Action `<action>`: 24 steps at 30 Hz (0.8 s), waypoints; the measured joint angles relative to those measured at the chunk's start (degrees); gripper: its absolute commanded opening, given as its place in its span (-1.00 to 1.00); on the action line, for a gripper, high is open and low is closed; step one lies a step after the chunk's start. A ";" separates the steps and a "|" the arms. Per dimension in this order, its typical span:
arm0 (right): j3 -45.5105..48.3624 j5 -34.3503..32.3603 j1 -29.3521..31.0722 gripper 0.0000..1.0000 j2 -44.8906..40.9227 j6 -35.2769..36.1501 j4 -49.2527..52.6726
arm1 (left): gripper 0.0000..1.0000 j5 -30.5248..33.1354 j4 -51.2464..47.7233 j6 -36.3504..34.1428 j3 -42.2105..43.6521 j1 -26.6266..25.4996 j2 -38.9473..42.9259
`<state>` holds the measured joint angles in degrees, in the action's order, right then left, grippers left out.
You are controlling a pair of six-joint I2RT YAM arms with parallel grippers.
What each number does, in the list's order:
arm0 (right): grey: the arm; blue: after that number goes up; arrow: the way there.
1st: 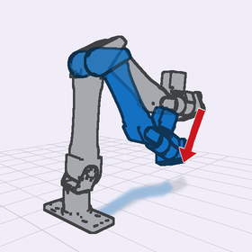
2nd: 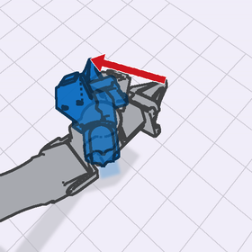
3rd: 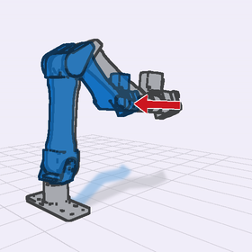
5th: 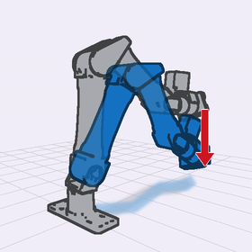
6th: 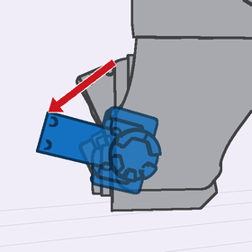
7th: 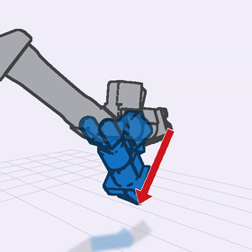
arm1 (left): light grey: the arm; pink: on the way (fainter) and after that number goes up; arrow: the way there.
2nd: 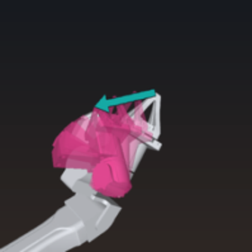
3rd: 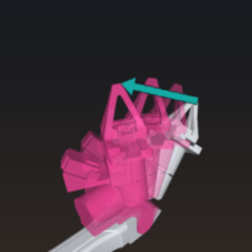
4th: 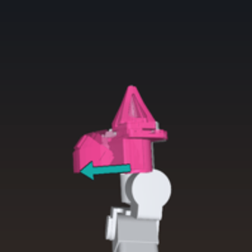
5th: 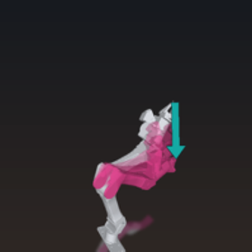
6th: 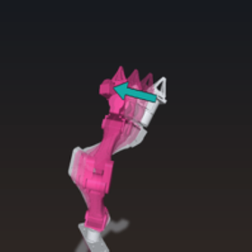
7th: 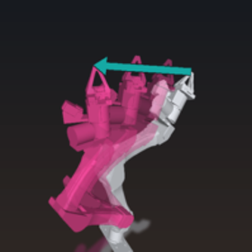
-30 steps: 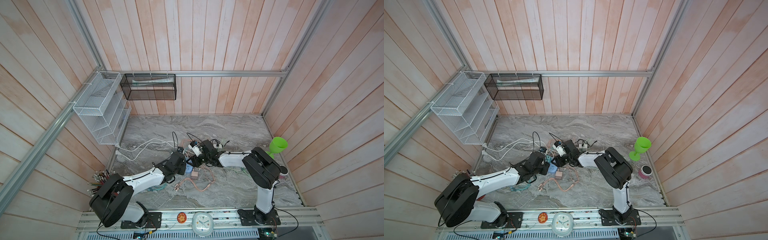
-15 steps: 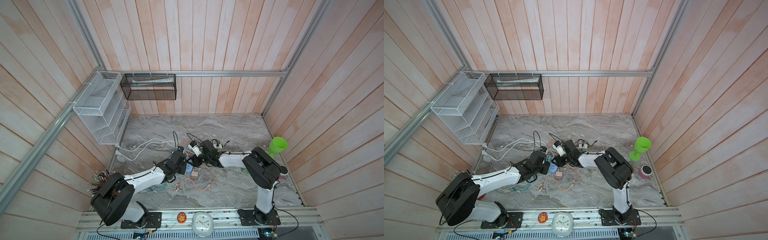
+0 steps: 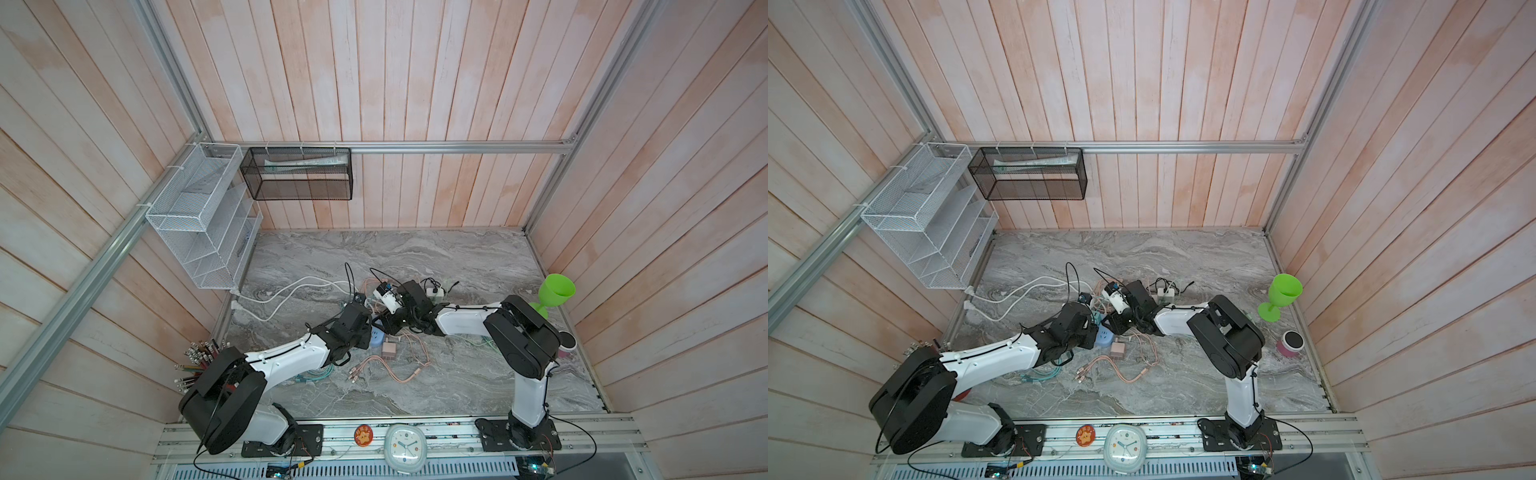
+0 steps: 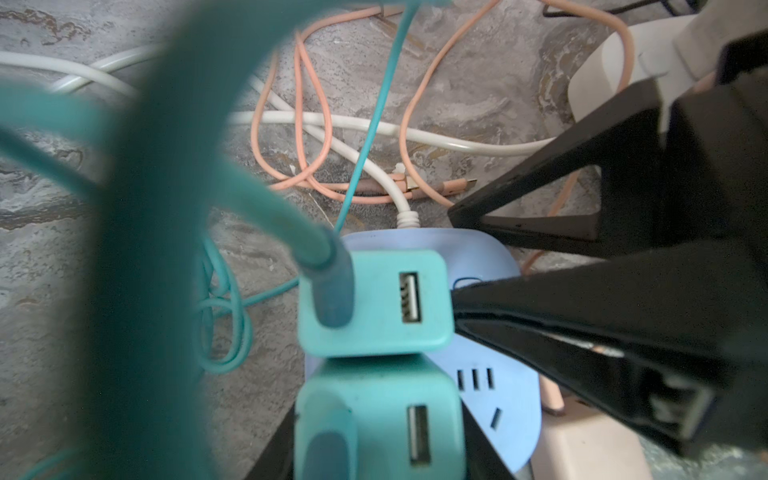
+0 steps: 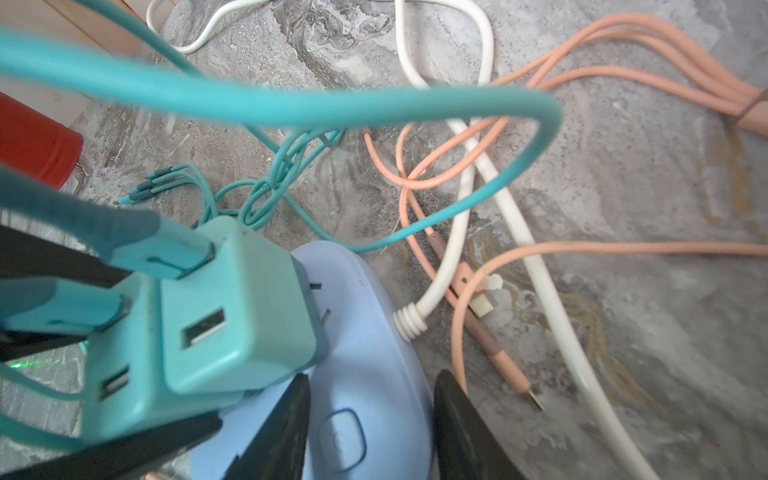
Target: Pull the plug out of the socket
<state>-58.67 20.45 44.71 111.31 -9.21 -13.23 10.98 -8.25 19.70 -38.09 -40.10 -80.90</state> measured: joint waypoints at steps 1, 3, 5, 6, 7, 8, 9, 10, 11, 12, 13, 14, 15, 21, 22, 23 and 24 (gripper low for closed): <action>-0.07 -0.20 0.15 -0.09 0.00 0.07 0.04 | -0.72 0.02 -0.02 0.07 0.00 -0.02 0.00; -0.28 -0.59 0.33 -0.11 0.02 0.11 0.24 | -0.72 0.26 -0.04 0.22 0.00 -0.02 0.00; -0.48 -0.85 0.48 -0.12 0.20 0.20 0.24 | -0.72 0.66 -0.09 0.22 0.00 -0.02 0.00; -0.66 -0.92 0.55 -0.13 0.31 0.26 0.24 | -0.73 1.11 -0.15 0.22 0.00 -0.07 0.02; -0.76 -1.01 0.59 -0.13 0.42 0.26 0.24 | -0.73 1.44 -0.24 0.22 0.00 -0.11 0.04; -0.79 -1.07 0.63 -0.13 0.46 0.31 0.22 | -0.73 1.60 -0.37 0.22 0.00 -0.11 0.13; -0.79 -1.11 0.70 -0.13 0.50 0.31 0.20 | -0.73 1.75 -0.50 0.22 0.00 -0.20 0.24; -0.79 -1.14 0.79 -0.13 0.52 0.33 0.20 | -0.73 2.08 -0.74 0.20 0.00 -0.35 0.46; -0.81 -1.25 0.85 -0.13 0.55 0.35 0.17 | -0.73 2.60 -0.79 0.17 0.00 -0.55 0.83; -0.90 -1.33 0.85 -0.13 0.57 0.39 0.22 | -0.73 2.97 -0.79 0.11 0.00 -0.83 1.55; -1.09 -1.36 0.87 -0.13 0.63 0.46 0.22 | -0.73 3.30 -0.72 0.04 0.00 -1.01 2.34; -1.27 -1.38 0.90 -0.14 0.79 0.48 0.22 | -0.73 3.02 -0.04 0.02 0.00 -1.14 3.02; -1.49 -1.46 0.96 -0.14 1.05 0.48 0.20 | -0.73 2.91 0.90 0.02 0.00 -1.49 3.61; -2.12 -2.25 1.29 -0.14 1.51 0.44 0.09 | -0.73 2.58 3.15 0.00 0.00 -2.05 4.20; -2.03 -2.25 1.29 -0.14 1.51 0.39 -0.09 | -0.73 2.58 3.13 -0.02 0.00 -2.05 4.20; -1.84 -2.23 1.29 -0.14 1.44 0.26 -0.35 | -0.73 2.58 3.13 -0.02 0.00 -2.05 4.20; -1.55 -2.21 1.29 -0.14 1.38 0.22 -0.76 | -0.73 2.60 3.10 -0.04 0.00 -2.08 4.20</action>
<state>-60.23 18.24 46.00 112.68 -8.99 -14.00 13.58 -5.15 19.66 -38.09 -42.17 -76.71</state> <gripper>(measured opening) 0.431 0.440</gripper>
